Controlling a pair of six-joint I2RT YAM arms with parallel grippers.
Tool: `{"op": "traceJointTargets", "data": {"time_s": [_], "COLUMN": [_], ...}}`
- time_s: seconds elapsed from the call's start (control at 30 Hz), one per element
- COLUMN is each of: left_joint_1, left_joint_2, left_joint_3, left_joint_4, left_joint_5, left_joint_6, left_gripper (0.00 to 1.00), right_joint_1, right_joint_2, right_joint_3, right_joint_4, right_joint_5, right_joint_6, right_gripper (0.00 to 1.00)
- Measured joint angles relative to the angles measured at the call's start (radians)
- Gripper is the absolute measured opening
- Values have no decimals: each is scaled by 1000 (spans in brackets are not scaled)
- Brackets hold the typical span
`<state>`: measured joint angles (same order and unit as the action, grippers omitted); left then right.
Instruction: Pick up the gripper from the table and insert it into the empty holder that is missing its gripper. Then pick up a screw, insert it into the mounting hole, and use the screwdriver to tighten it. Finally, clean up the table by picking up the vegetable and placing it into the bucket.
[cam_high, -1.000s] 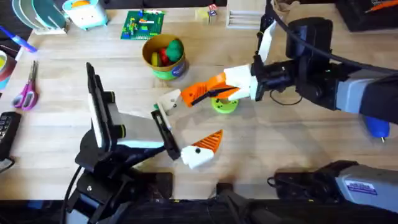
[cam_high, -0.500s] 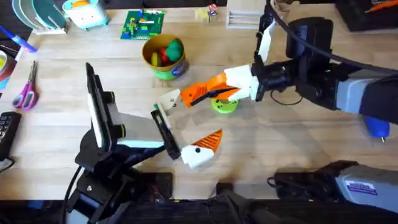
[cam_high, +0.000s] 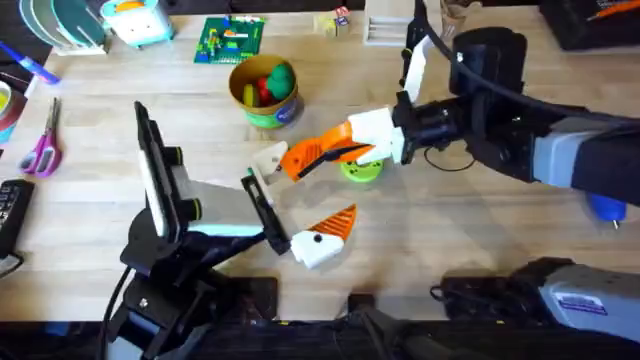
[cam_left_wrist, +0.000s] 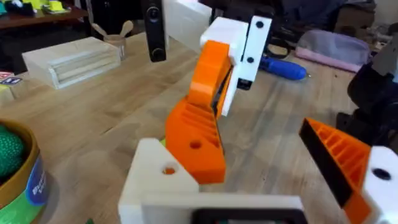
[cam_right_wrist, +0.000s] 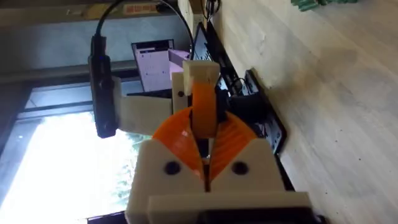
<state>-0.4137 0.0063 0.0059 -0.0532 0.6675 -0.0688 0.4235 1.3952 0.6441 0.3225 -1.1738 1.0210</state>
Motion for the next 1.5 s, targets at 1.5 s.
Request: {"op": "traceJointTargets", "data": {"time_s": [1.5], "left_joint_1": [20], "left_joint_2": [1], "left_joint_3": [0], "left_joint_4": [-1], "left_joint_5": [-150], "left_joint_6": [-120], "left_gripper": [992], "right_joint_1": [210], "right_joint_2": [140], "right_joint_3": [1], "right_joint_4": [307], "right_joint_5": [337], "right_joint_6": [154], "right_gripper": [9]}}
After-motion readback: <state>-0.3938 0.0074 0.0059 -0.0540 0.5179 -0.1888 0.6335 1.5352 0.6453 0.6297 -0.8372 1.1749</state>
